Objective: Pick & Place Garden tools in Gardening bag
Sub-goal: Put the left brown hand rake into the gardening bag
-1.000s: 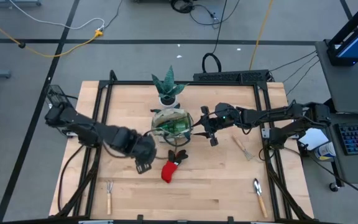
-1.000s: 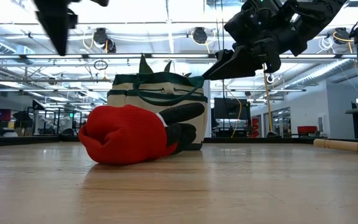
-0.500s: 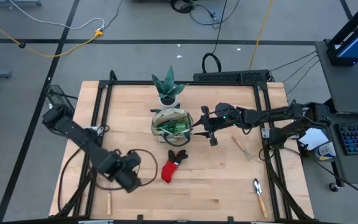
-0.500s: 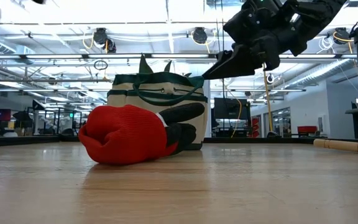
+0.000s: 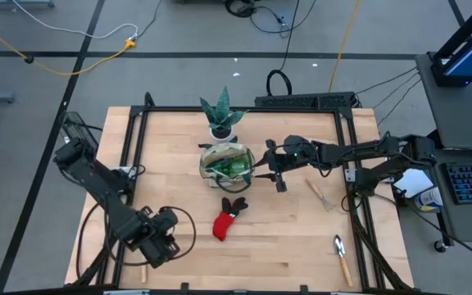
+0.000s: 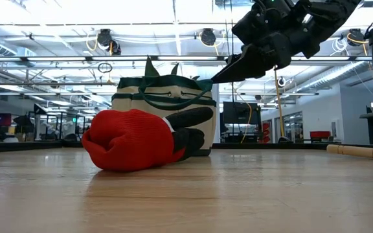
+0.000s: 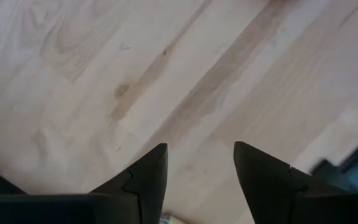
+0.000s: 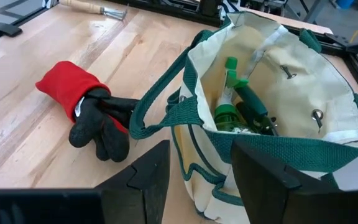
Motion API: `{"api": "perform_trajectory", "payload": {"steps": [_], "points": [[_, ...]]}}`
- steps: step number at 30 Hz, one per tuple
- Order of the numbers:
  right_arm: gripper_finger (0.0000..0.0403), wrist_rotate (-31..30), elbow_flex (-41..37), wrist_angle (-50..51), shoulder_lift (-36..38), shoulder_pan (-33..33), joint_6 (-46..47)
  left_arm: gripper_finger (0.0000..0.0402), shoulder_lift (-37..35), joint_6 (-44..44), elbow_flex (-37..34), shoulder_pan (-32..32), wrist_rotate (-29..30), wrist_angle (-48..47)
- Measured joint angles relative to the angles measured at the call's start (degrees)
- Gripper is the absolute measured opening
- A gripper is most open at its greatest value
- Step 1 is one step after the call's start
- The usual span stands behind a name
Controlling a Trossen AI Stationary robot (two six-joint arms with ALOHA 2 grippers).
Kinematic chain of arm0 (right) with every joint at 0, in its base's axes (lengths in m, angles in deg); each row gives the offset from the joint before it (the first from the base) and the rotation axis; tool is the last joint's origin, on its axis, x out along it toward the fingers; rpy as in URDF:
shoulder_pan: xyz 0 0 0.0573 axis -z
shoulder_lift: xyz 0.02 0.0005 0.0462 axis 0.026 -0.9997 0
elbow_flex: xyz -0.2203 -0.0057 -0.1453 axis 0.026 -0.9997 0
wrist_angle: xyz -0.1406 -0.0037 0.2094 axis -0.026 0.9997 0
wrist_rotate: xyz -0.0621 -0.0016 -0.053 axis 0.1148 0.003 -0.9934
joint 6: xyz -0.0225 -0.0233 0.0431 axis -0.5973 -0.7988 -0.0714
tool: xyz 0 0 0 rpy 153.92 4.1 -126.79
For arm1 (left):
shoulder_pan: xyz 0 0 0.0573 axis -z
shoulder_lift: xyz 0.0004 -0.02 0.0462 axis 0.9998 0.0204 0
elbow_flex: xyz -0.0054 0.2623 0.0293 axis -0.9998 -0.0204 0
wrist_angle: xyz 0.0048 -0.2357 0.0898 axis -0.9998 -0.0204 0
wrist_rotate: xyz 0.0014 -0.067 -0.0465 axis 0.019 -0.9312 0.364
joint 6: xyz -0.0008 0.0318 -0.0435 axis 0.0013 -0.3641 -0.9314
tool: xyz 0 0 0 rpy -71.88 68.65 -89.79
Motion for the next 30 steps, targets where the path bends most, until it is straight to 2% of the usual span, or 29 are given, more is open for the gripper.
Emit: {"api": "perform_trajectory", "payload": {"steps": [6, 11, 19, 30], "points": [[0.016, 0.0, 0.0, 0.0, 0.01, 0.0, -0.38, 0.0191, 0.04, 0.38, -6.79, 0.16, -2.96, 8.75], [0.016, 0.02, 0.0, 0.0, 0.01, 0.0, -0.38, 0.0191, 0.07, 0.51, -10.06, 0.12, -2.74, 15.48], [0.016, 0.02, 0.0, 0.0, 0.01, 0.0, -0.38, 0.0191, 0.07, 3.31, -10.12, 0.07, -0.55, 15.47], [0.016, 0.02, 0.0, -0.02, 0.03, 0.01, -0.39, 0.0191, 0.07, 9.49, -10.12, -2.92, -0.37, 15.67]]}}
